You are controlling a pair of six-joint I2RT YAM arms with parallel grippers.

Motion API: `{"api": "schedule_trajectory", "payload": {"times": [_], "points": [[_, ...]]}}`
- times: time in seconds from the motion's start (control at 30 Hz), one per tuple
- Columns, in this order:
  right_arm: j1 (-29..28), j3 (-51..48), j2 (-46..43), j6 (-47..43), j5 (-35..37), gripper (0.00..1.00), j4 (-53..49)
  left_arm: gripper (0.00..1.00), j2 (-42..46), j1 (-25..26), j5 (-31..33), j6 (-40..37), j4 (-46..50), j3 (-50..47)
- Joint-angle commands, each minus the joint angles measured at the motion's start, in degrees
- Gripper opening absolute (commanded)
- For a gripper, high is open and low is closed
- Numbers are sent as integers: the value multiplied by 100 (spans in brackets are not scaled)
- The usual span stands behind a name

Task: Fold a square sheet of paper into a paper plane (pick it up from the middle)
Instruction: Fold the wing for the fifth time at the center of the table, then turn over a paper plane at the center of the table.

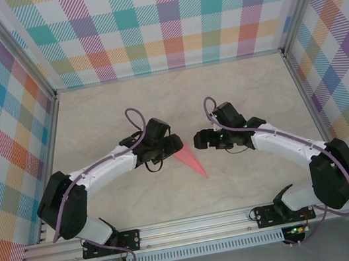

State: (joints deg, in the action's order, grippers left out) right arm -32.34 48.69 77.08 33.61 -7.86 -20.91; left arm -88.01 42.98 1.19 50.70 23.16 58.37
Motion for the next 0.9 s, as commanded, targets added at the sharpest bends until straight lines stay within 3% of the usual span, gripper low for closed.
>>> {"api": "schedule_trajectory", "payload": {"times": [0.0, 0.07, 0.37, 0.87], "points": [[143, -215, -111, 222, 751, 95, -316, 82, -283, 396, 544, 637, 942, 366], [216, -282, -149, 265, 952, 100, -326, 86, -459, 575, 615, 810, 1050, 551], [372, -389, -162, 380, 1209, 100, -342, 87, -1207, 852, 374, 1496, 920, 1039], [386, -392, -55, 390, 1186, 100, -442, 64, -1628, 855, 347, 1587, 899, 1188]]}}
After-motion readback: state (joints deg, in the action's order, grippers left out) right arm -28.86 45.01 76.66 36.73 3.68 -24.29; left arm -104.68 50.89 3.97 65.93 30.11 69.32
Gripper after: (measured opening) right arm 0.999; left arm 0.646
